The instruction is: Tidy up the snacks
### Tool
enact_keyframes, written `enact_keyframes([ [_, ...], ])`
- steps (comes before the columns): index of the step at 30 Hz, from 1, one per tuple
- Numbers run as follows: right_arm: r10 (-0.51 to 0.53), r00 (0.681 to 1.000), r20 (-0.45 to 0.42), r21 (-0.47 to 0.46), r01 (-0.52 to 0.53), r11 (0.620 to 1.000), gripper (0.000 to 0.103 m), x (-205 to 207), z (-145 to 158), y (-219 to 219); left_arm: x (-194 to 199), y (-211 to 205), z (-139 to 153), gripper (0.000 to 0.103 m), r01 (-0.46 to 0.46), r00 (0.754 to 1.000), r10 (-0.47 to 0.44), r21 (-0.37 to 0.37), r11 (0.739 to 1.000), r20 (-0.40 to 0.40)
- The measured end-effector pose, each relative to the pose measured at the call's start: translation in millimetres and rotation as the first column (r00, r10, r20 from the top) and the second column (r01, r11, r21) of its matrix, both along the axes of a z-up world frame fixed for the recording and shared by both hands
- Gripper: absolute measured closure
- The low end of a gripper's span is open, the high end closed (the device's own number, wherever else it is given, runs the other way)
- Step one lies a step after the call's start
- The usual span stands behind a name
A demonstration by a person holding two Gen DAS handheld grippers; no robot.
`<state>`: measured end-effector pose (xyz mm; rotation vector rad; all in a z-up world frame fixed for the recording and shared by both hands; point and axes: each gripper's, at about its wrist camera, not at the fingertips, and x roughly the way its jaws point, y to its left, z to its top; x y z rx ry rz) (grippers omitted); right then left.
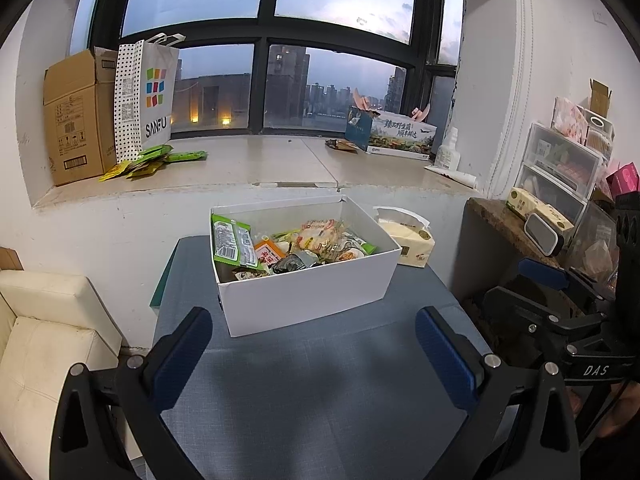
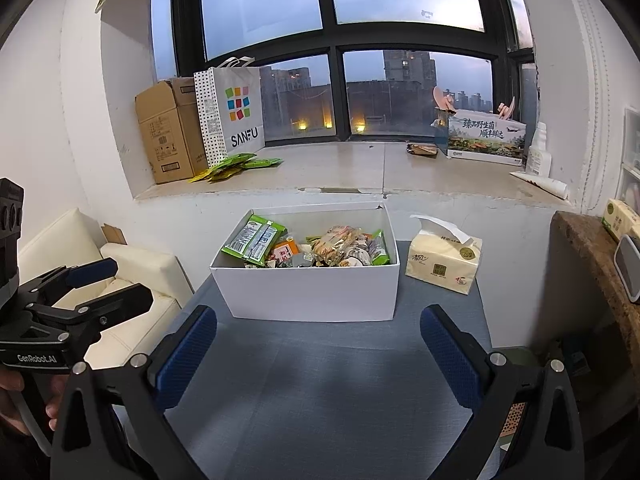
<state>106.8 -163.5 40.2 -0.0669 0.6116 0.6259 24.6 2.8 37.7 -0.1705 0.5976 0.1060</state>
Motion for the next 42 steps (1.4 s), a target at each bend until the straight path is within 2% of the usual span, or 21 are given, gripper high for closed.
enact_keyframes([
  [42,0.006,1.000,-0.006,-0.008,-0.006,1.000,0.000,-3.3,-1.3,3.7,-1.6,2.6,-2.8,0.000,-0.002,1.000,0.002,0.004,1.000,-0.008],
])
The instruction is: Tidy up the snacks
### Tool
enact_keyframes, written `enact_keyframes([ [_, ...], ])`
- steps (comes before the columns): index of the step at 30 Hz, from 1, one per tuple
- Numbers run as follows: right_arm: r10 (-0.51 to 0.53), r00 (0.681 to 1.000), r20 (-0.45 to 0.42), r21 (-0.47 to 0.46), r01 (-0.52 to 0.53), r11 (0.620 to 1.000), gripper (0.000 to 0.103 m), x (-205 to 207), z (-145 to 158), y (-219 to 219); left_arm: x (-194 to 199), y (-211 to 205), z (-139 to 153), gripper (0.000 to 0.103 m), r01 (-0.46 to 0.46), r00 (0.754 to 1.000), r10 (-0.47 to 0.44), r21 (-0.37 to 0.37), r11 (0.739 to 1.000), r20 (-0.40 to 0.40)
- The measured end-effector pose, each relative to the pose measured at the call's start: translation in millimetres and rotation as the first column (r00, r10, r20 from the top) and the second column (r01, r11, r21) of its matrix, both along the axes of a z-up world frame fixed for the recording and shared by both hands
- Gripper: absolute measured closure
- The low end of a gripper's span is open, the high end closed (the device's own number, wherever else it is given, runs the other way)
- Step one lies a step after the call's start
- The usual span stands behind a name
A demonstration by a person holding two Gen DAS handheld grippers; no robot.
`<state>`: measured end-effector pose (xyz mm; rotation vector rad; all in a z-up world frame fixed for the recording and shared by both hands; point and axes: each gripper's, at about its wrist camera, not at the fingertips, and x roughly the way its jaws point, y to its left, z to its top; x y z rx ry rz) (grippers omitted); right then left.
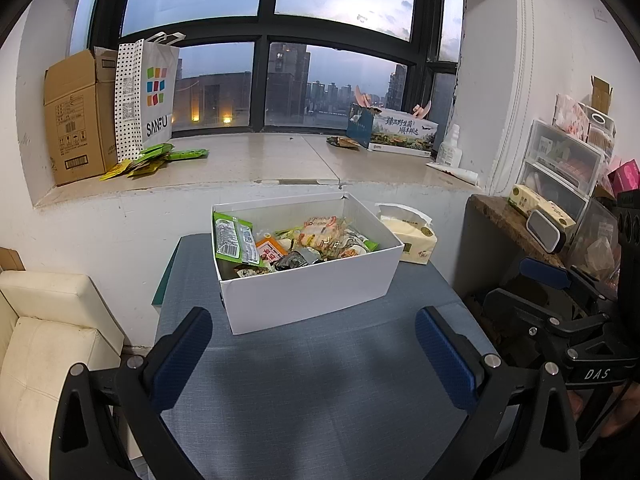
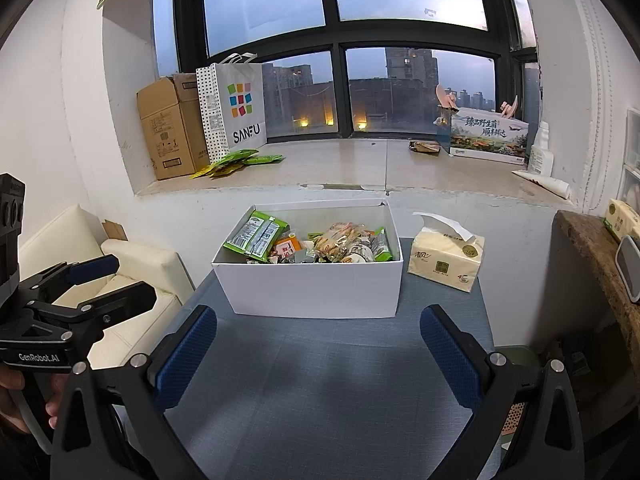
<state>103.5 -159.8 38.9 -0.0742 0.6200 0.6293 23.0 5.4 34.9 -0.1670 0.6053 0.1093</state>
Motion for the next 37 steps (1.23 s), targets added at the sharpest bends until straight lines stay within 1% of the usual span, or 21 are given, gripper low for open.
enact_keyframes([
  [32,0.011,1.000,-0.009,-0.007,-0.011,1.000,0.000,1.4,-2.3,1.4,3.0,-1.8,-3.7,0.000,0.004,1.000,-0.004,-0.004,1.000,-0.016],
  [37,0.010,1.000,-0.013,-0.010,-0.011,1.000,0.000,2.7,-3.2,1.1,3.2,-1.0,-4.5,0.000,0.024,1.000,-0.024,-0.036,0.999,-0.013],
])
